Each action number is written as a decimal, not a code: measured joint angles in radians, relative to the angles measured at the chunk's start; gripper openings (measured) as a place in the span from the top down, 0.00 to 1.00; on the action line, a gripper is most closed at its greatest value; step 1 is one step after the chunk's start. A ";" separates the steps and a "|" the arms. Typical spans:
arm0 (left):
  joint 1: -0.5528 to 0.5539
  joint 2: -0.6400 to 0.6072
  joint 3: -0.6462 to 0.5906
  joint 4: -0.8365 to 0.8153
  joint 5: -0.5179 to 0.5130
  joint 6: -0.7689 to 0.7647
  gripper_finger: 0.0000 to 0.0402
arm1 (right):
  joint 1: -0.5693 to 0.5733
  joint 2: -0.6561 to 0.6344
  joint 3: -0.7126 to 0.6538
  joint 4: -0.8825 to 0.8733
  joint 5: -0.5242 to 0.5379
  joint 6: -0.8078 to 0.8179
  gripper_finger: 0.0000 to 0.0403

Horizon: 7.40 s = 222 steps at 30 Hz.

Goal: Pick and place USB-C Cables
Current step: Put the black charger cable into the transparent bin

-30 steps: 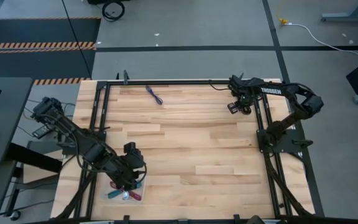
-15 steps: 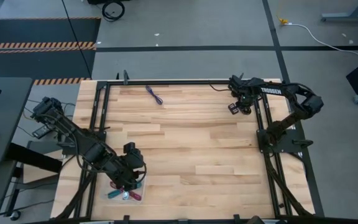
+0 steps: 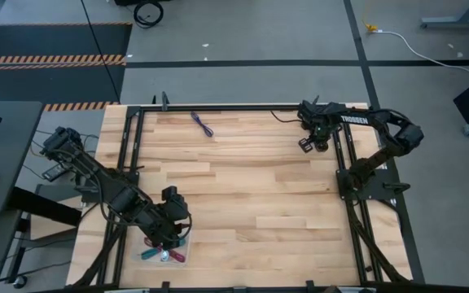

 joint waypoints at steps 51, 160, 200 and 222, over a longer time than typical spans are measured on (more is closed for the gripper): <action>0.002 0.000 0.000 -0.008 0.000 -0.002 0.60 | 0.691 -0.001 0.369 -0.014 -0.083 0.197 0.44; -0.101 -0.030 0.001 -0.150 -0.582 0.241 0.60 | 1.178 -0.001 0.583 0.141 0.172 0.196 0.96; -0.025 0.145 0.000 -0.008 -0.753 1.026 0.26 | 1.081 0.128 0.566 0.384 -0.127 0.248 0.96; -0.001 0.145 0.000 0.031 -0.660 0.882 0.87 | 1.086 0.128 0.566 0.418 -0.157 0.233 0.94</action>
